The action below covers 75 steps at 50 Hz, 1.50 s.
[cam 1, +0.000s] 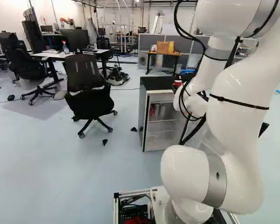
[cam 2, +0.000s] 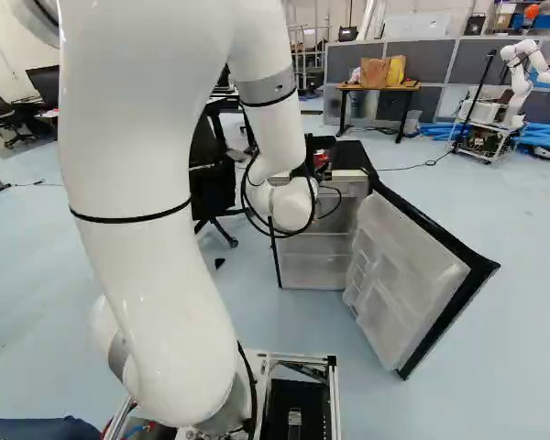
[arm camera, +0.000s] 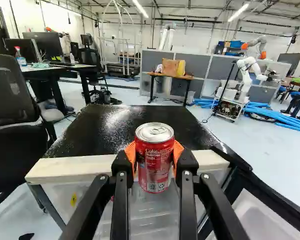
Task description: Grab a drink from the fridge
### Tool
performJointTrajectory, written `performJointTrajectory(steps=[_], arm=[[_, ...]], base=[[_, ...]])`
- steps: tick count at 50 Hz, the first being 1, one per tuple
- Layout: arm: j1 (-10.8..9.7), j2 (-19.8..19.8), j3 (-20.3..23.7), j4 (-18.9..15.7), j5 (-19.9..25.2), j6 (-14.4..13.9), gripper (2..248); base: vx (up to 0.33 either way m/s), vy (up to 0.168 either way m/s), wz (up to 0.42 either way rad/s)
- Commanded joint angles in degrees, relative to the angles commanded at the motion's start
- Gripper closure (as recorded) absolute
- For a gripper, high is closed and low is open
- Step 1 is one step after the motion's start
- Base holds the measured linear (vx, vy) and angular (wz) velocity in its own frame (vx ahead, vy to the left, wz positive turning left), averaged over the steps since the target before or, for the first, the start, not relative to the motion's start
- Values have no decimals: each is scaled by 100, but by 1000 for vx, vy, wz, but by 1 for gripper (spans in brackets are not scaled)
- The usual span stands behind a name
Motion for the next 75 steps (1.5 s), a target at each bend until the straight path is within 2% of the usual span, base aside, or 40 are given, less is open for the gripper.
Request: performJointTrajectory(steps=[29, 53, 75], arm=[[358, 7, -440, 0, -486, 0, 157], [727, -281, -787, 10, -870, 0, 157], [1033, -598, -1180, 347, -1181, 0, 157]], base=[[0, 0, 0], [0, 0, 0], [0, 0, 0]])
